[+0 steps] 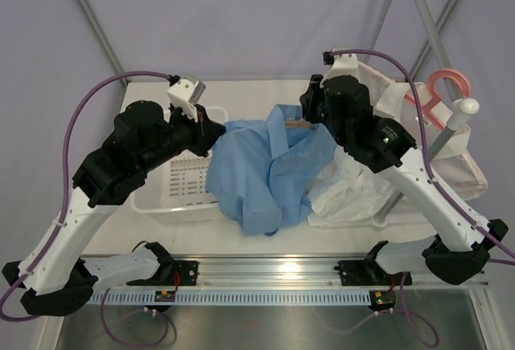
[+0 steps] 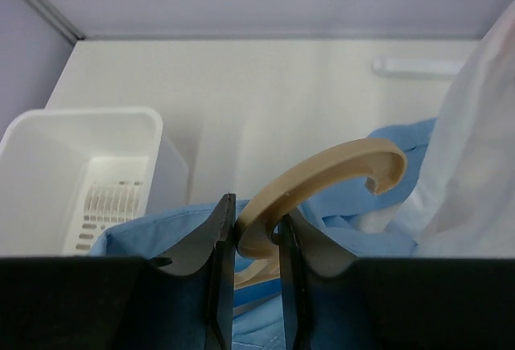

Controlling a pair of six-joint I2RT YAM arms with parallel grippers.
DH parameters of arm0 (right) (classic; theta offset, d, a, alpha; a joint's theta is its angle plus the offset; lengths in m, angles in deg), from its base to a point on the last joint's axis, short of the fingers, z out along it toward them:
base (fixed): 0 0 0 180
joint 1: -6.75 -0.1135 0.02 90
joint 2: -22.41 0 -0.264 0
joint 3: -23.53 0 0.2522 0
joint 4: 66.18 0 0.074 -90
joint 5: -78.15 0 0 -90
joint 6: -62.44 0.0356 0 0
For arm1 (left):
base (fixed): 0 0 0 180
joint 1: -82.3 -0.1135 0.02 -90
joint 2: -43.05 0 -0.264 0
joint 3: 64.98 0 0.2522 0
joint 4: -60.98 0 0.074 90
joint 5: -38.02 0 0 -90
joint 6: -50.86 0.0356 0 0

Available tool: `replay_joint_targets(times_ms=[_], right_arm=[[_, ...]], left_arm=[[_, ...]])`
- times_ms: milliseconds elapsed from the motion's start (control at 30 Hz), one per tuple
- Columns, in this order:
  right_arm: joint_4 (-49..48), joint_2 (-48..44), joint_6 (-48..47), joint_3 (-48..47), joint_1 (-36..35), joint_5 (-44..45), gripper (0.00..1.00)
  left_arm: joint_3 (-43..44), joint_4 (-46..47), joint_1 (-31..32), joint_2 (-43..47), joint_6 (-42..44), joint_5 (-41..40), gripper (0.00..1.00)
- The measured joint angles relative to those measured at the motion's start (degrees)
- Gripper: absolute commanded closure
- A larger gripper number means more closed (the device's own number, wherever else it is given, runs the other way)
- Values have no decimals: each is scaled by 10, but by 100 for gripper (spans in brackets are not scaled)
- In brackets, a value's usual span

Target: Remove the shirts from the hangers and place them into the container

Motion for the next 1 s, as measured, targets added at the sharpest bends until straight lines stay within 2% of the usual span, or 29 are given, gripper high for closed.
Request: replay_joint_targets(times_ms=[100,200,367,533,733,1000], right_arm=[[48,27,-39,-89,0,23,100],[78,49,-59,-134,0,47,100],[78,56,-53,-94,0,96,100],[68,56,11,-26,4,122,100],[48,53,78,-29,64,83,100],[38,44,113,-31,130,-7,100]], left_arm=[[0,9,0,4,3,-2,100],[-1,16,1,13,6,-38,100],[-19,48,1,46,19,-133,100],[-39,70,3,83,21,-164,100],[-78,63,8,135,10,-170,100],[-76,45,11,134,11,-183,100]])
